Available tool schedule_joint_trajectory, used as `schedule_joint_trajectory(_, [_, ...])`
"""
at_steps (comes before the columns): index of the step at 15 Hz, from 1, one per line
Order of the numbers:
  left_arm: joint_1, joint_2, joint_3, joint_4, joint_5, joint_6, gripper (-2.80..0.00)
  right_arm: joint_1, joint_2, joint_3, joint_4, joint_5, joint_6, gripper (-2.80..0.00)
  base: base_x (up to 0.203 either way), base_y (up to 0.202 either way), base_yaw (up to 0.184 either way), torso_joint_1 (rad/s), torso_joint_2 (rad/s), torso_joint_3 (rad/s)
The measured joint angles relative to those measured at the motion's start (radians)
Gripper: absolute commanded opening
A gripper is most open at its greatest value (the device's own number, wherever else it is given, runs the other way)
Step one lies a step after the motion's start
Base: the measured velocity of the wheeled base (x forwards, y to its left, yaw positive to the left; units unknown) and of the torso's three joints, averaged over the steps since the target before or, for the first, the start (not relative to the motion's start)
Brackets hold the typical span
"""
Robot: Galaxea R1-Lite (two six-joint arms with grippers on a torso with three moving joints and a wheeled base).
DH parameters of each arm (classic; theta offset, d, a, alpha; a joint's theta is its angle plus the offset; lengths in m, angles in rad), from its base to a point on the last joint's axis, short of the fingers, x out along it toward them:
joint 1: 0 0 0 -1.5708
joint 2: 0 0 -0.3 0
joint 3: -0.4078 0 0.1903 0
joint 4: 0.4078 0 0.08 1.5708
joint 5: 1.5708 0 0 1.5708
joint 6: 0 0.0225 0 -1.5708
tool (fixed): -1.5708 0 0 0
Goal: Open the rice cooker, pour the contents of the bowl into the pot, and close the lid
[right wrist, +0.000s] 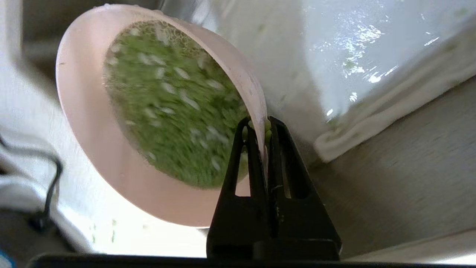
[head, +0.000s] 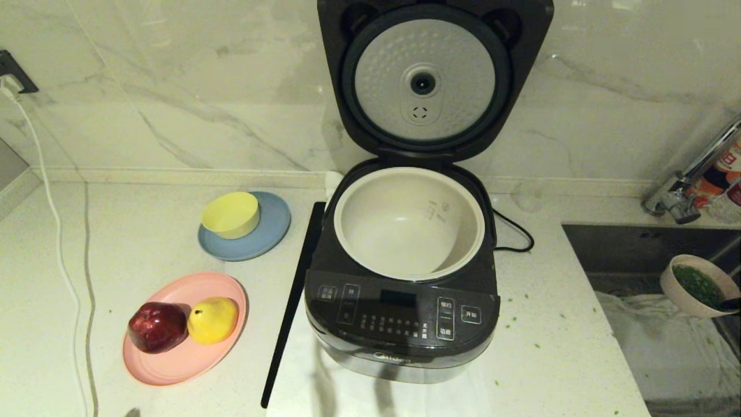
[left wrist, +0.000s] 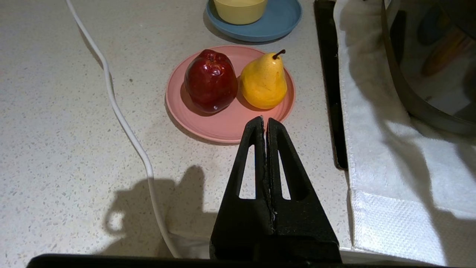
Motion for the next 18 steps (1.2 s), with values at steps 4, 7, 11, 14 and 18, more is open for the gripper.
schedule_joint_trajectory(4, [0.000, 0.000, 0.000, 0.000, 0.000, 0.000, -2.80, 0.098, -0.100, 0.074, 0.002, -0.061, 0.000, -2.80, 0.000, 0.000, 0.000, 0.000, 0.00, 0.000])
schedule_joint_trajectory(7, [0.000, 0.000, 0.000, 0.001, 0.000, 0.000, -2.80, 0.186, -0.187, 0.121, 0.007, -0.096, 0.000, -2.80, 0.000, 0.000, 0.000, 0.000, 0.00, 0.000])
schedule_joint_trajectory(11, [0.000, 0.000, 0.000, 0.000, 0.000, 0.000, -2.80, 0.311, -0.293, 0.150, 0.054, -0.121, 0.002, -2.80, 0.000, 0.000, 0.000, 0.000, 0.00, 0.000])
schedule_joint_trajectory(14, [0.000, 0.000, 0.000, 0.000, 0.000, 0.000, -2.80, 0.398, -0.349, 0.143, 0.097, -0.154, 0.006, -2.80, 0.000, 0.000, 0.000, 0.000, 0.00, 0.000])
schedule_joint_trajectory(18, [0.000, 0.000, 0.000, 0.000, 0.000, 0.000, -2.80, 0.516, -0.393, 0.130, 0.108, -0.220, 0.017, -2.80, 0.000, 0.000, 0.000, 0.000, 0.00, 0.000])
